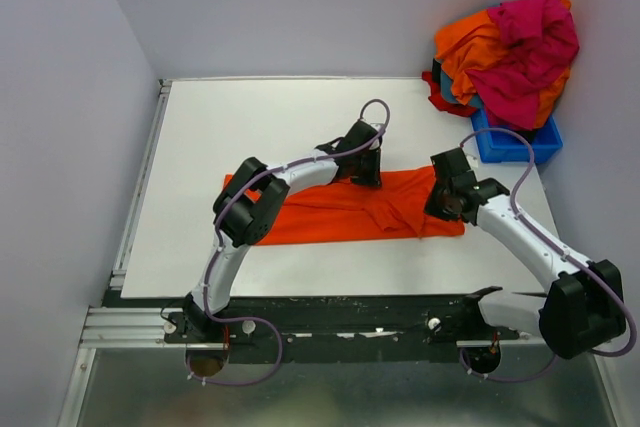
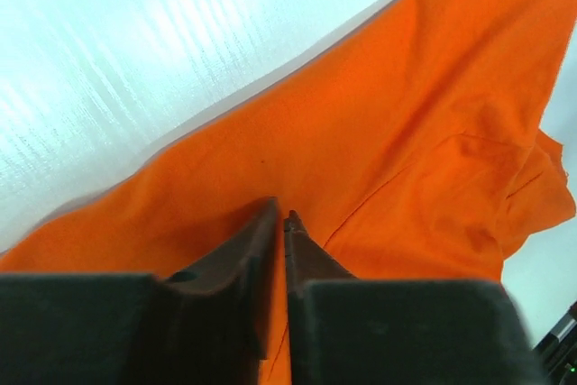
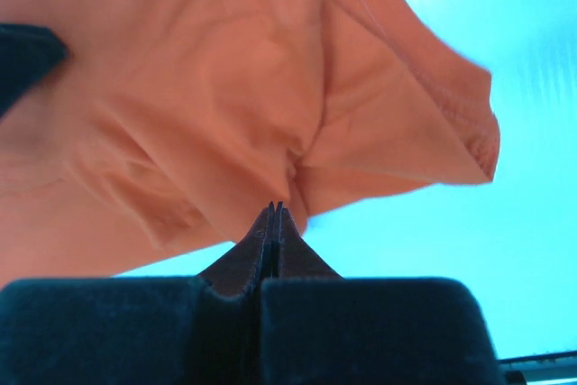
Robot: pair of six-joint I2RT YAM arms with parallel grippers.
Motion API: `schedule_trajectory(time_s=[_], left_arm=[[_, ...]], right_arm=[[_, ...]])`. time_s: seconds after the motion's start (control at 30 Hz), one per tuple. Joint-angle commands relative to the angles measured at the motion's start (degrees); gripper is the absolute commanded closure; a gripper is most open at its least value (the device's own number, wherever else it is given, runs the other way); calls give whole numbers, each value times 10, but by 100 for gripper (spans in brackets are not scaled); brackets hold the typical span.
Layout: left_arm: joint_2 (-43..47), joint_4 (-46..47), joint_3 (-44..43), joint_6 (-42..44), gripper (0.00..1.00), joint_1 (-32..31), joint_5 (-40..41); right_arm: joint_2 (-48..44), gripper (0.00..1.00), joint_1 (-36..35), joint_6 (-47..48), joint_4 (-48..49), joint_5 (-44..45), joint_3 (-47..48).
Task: Fold and stack the t-shirts
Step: Fold the other side of the tshirt into a rectangle
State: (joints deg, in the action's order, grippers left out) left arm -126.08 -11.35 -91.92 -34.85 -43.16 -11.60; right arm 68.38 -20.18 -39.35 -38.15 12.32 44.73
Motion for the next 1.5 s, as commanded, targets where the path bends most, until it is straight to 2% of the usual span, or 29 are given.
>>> schedule_trajectory(time_s=[0.0, 0.1, 0.17, 0.23, 0.4, 0.6, 0.8, 0.97, 1.47], left_arm=[[65, -30, -22, 31, 73, -4, 27], [107, -30, 0, 43, 61, -7, 35], [144, -14, 35, 53, 50, -10, 41], [181, -2, 73, 64, 45, -16, 47], [264, 42, 196, 58, 45, -45, 64], [303, 54, 267, 108, 46, -105, 111], [281, 28, 261, 202, 51, -146, 148], [246, 17, 242, 267, 51, -186, 186], [146, -33, 141, 283, 44, -203, 206]], right_arm=[[27, 99, 0, 32, 12, 36, 60], [60, 99, 3, 29, 38, 38, 77], [87, 99, 12, 34, 61, 11, 83], [112, 99, 27, 36, 83, -20, 85], [185, 99, 66, 53, 134, -104, 90], [230, 99, 69, 53, 149, -112, 97], [239, 99, 69, 41, 158, -103, 95], [252, 99, 69, 39, 174, -108, 90], [260, 99, 69, 38, 183, -116, 85]])
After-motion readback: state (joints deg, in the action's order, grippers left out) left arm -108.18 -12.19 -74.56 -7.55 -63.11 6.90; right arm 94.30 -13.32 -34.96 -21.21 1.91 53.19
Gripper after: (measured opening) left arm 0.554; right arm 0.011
